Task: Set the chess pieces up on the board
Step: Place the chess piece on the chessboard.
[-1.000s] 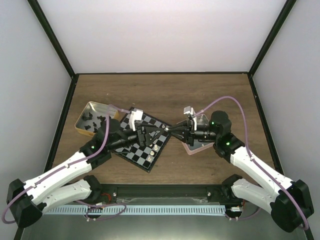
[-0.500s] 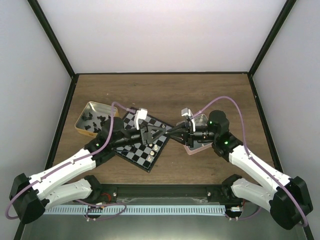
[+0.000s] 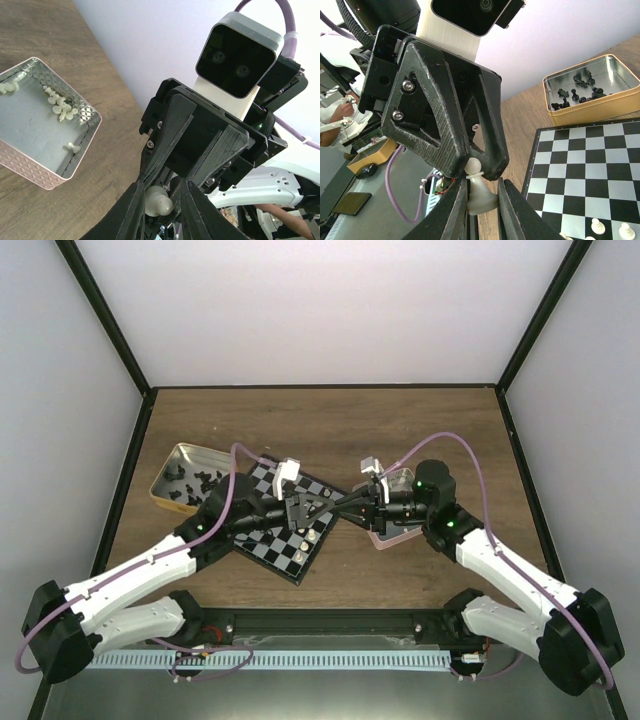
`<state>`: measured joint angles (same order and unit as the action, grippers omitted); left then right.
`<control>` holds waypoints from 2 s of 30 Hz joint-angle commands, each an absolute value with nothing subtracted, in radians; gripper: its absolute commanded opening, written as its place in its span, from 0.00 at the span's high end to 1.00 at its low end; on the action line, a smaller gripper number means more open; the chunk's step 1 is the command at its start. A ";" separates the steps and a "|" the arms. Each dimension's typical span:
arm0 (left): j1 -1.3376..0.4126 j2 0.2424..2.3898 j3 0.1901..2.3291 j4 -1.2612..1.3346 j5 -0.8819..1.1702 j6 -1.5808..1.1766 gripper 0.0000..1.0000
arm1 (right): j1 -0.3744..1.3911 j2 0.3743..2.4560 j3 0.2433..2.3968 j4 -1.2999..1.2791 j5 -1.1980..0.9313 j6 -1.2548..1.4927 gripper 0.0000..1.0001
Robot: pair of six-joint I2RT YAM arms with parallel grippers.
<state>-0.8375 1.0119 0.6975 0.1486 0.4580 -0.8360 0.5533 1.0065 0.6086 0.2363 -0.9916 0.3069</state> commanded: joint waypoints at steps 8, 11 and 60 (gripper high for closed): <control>-0.835 1.012 0.718 0.158 0.465 -0.807 0.96 | 0.564 1.021 0.653 0.240 -0.995 0.295 0.78; -0.835 0.995 0.724 0.117 0.420 -0.775 0.96 | 0.565 1.010 0.646 0.223 -0.965 0.289 0.55; -0.957 1.308 0.577 -0.185 -0.213 -0.652 0.94 | 0.565 1.080 0.654 0.071 -0.312 0.366 0.26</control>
<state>-0.9501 1.2842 0.5869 -0.2363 -0.2123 -0.6506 0.5598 1.0744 0.6125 0.0792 -0.3309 0.3611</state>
